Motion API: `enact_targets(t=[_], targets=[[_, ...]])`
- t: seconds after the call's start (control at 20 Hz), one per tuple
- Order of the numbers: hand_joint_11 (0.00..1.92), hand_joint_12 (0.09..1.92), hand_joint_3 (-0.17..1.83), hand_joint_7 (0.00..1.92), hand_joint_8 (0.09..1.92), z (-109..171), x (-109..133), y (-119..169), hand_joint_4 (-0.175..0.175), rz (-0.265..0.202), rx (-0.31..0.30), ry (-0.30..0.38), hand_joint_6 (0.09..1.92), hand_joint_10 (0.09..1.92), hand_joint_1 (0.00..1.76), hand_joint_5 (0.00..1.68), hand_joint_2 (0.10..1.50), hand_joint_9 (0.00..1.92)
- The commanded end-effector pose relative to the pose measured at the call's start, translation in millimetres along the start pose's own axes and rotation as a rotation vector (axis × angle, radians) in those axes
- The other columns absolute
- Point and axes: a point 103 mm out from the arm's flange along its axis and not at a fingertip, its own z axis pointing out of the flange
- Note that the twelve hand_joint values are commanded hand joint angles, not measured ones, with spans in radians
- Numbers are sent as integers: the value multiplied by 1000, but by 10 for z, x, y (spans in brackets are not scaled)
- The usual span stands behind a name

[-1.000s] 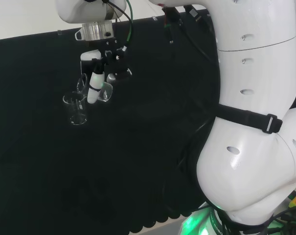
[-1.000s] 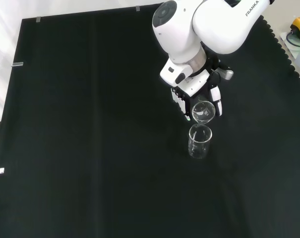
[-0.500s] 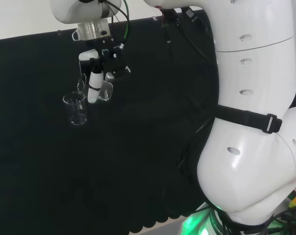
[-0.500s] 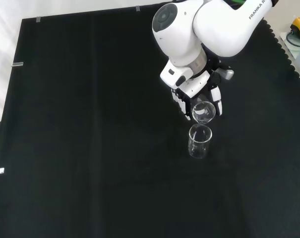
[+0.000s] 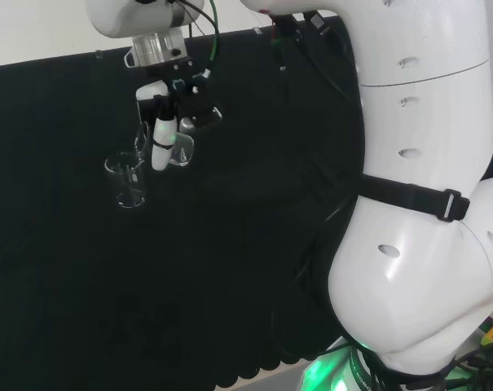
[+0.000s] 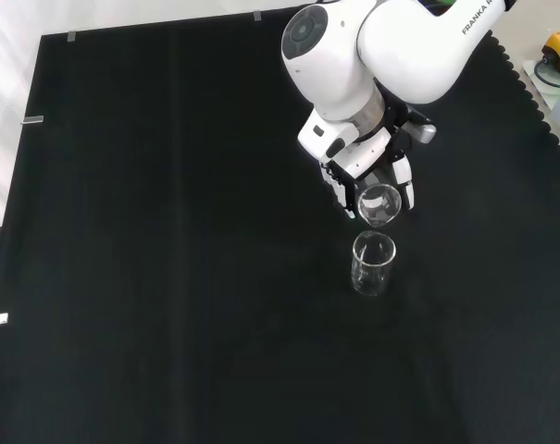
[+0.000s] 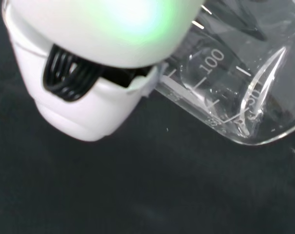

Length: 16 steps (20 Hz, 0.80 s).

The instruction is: Pour the water from the handheld beaker into the one on the table.

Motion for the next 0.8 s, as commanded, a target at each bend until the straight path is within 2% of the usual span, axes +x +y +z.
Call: enact_targets(t=[0.05,0.8], targets=[[1239,724,616,1638,87,-11,36,11,-175,-9,3,-6,229,199,1438,1470,593,1495],[1243,722,625,1637,87,-29,105,23,-175,-12,20,-23,235,219,1438,1469,588,1491]])
